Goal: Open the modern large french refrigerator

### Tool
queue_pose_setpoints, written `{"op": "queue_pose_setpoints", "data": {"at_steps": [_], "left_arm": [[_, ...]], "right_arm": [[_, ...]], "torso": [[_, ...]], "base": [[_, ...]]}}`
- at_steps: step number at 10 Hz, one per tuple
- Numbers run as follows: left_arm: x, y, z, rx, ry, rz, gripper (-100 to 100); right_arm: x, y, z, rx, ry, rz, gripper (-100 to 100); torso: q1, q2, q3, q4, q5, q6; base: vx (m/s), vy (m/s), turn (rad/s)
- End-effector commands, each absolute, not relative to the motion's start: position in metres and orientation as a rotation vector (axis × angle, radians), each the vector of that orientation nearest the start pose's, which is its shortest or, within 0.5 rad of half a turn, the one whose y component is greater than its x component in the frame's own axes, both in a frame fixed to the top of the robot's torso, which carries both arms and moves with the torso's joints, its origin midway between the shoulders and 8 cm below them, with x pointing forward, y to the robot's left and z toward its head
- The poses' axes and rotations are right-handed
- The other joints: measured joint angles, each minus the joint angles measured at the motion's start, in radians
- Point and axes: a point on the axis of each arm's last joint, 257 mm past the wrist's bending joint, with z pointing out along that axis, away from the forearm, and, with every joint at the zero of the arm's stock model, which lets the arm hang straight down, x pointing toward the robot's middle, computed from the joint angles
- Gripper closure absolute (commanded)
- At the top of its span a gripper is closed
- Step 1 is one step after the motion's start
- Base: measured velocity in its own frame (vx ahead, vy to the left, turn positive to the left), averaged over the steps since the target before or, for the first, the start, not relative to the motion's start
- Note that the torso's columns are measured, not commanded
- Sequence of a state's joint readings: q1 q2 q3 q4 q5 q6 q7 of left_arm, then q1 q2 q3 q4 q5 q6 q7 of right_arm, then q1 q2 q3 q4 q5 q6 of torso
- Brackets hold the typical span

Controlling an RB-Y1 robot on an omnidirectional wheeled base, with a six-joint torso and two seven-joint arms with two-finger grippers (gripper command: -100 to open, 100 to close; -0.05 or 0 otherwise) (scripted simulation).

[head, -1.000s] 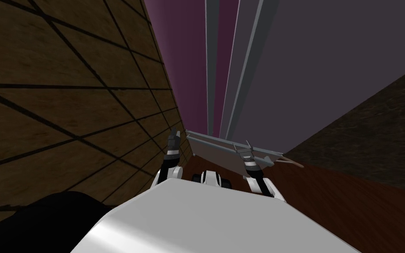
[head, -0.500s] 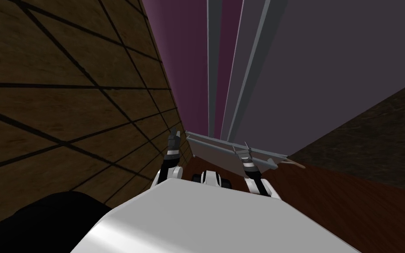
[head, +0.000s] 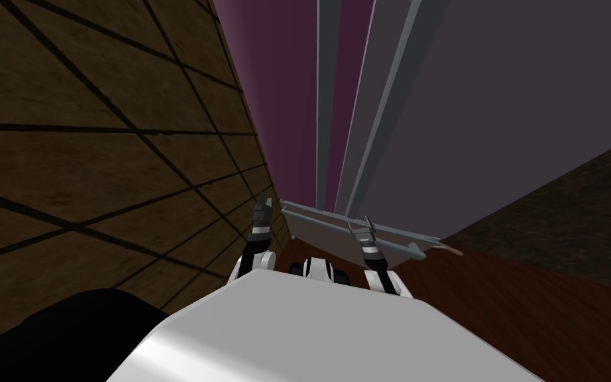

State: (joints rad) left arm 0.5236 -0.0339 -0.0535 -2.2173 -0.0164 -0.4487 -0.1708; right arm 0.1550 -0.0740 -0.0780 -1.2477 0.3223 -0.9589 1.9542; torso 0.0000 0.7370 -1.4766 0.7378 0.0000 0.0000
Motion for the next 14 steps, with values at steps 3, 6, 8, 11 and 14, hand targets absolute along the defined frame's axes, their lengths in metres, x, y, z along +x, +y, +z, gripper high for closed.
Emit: {"op": "queue_pose_setpoints", "data": {"at_steps": [3, 6, 8, 11, 14], "left_arm": [[0.364, 0.268, -0.022, -0.713, 0.739, -1.151, 0], [0.364, 0.268, -0.022, -0.713, 0.739, -1.151, 0], [0.364, 0.268, -0.022, -0.713, 0.739, -1.15, 0], [0.364, 0.268, -0.022, -0.712, 0.739, -1.151, 0], [0.364, 0.268, -0.022, -0.712, 0.739, -1.151, 0]], "right_arm": [[0.441, -0.223, -0.231, -0.553, 1.017, -0.536, -100], [0.446, -0.224, -0.225, -0.554, 1.015, -0.536, -100], [0.434, -0.222, -0.236, -0.552, 1.017, -0.537, 100], [0.439, -0.205, -0.227, -0.59, 0.98, -0.46, 100], [0.44, -0.187, -0.223, -0.631, 0.951, -0.382, 100]], "torso": [[-0.001, 0.003, 0.002, 0.001, 0.0, 0.0], [0.001, 0.001, 0.001, 0.0, 0.0, 0.0], [-0.002, 0.001, 0.001, -0.002, -0.002, -0.001], [-0.002, 0.007, 0.004, 0.001, -0.001, -0.002], [0.0, 0.01, 0.006, 0.004, 0.001, 0.003]], "base": [[0.02, 0.016, -0.005], [0.007, 0.026, -0.005], [-0.001, -0.032, 0.007], [-0.125, -0.103, 0.104], [-0.214, -0.156, 0.104]]}}
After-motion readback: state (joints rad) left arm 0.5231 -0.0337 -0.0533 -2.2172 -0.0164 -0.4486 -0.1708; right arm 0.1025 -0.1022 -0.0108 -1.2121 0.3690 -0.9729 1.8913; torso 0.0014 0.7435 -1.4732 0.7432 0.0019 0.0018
